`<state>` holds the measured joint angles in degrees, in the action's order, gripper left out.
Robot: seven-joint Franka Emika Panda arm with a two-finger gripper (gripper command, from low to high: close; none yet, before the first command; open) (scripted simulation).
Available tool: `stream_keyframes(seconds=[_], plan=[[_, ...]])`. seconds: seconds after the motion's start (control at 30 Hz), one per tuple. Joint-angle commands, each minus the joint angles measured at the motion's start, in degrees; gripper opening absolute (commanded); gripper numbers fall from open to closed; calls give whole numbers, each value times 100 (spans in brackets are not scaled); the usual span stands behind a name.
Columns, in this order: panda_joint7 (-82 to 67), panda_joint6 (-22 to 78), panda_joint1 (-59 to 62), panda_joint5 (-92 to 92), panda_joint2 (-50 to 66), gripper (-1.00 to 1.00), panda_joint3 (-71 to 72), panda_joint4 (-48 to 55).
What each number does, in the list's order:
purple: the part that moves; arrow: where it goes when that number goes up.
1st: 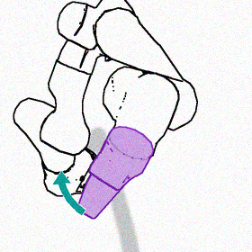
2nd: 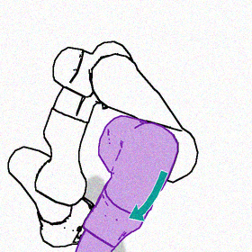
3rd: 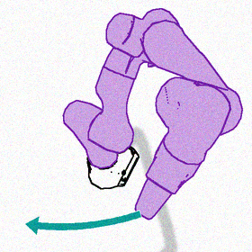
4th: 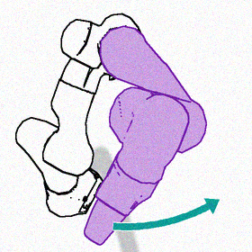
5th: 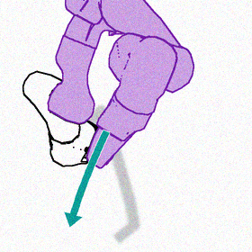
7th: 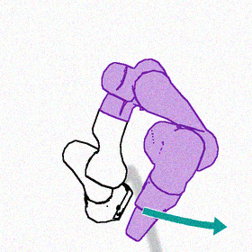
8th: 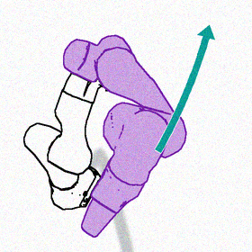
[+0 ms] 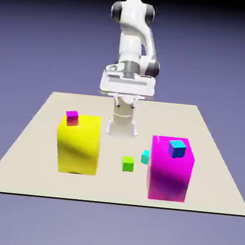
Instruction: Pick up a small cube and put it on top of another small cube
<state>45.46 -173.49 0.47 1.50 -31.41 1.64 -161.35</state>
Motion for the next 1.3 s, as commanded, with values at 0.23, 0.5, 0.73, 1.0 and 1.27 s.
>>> stream_keyframes(seconds=[0.23,0.5,0.73,1.0,1.27], plan=[[1994,343,765,995,827,0,1086,-231],[3987,686,1530,1990,1653,0,2173,-463],[5731,987,2199,2860,2377,0,3123,-665],[6620,365,2147,2683,3462,0,3040,-641],[7029,-730,1713,1955,4710,-100,2410,-498]])
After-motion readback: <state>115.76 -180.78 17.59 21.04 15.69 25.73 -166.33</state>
